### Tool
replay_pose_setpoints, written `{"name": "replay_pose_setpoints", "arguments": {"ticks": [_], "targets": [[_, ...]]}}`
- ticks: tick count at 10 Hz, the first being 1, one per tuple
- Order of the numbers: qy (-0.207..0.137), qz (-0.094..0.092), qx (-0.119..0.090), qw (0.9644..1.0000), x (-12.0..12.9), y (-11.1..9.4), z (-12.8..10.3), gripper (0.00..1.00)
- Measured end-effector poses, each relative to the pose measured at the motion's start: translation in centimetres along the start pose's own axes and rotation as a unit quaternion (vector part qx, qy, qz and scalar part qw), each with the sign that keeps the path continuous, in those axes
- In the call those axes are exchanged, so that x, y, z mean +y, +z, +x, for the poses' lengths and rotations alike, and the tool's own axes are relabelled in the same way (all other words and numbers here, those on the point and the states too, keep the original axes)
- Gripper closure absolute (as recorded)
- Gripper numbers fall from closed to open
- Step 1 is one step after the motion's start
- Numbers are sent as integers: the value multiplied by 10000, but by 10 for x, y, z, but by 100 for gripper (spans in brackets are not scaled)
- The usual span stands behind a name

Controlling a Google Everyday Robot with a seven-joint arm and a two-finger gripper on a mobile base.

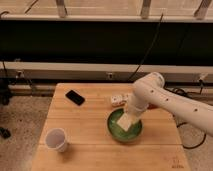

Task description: Place the white sponge in the ceramic bowl

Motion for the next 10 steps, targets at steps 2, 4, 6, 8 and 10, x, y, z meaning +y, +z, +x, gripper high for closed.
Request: {"name": "replay_pose_setpoints", "arguments": {"ticks": [2,4,6,8,10], "targets": [[-8,-34,-23,10000,-3,3,3,20],[-54,-110,-82,9999,-5,17,4,20],[-103,-136,-81,9998,-6,19,6,20],[-204,-203,-94,9995,-8,17,5,20],[-114,-188,-94,9997,-4,17,8,20]]}}
